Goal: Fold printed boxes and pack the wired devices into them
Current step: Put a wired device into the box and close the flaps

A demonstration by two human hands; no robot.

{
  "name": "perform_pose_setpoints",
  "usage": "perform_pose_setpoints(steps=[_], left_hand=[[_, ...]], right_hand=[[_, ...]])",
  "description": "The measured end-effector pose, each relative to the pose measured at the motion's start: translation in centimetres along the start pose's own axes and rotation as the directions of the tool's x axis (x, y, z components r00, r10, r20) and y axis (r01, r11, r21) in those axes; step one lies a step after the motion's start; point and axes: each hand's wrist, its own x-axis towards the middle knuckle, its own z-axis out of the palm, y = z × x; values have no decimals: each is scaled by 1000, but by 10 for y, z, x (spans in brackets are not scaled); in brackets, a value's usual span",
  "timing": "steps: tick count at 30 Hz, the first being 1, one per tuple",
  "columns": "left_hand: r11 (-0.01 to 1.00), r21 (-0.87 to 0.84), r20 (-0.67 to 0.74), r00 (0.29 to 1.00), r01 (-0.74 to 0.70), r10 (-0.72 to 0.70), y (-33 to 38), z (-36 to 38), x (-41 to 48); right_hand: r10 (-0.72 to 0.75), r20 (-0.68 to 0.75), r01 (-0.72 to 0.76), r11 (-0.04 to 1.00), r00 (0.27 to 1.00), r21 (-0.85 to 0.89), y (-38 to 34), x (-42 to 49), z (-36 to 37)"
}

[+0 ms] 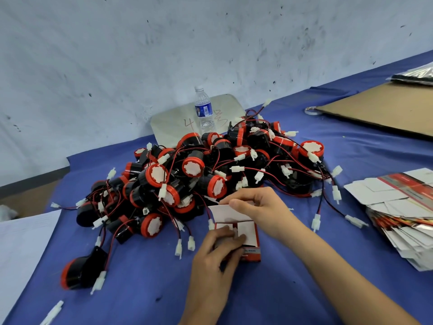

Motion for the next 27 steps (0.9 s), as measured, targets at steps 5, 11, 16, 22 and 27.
perform_pose_setpoints(steps=[5,11,16,22,27], left_hand=[[1000,15,-29,999,20,-19,-4,1,0],[995,53,-96,992,90,-84,-6,-1,0],[993,42,-106,989,107,-102,-5,-2,0],[965,-104,-207,943,242,-259,0,-5,-1],[920,-229,-192,912,317,-362,0,-6,-3]], right_hand=[[-55,88,77,960,995,-268,5,-5,2],[5,348,32,995,938,-100,12,-16,1],[-37,231,34,999,972,17,16,-21,6],[-128,122,142,983,984,-117,27,-23,13],[-194,186,233,948,963,-217,34,-28,15]])
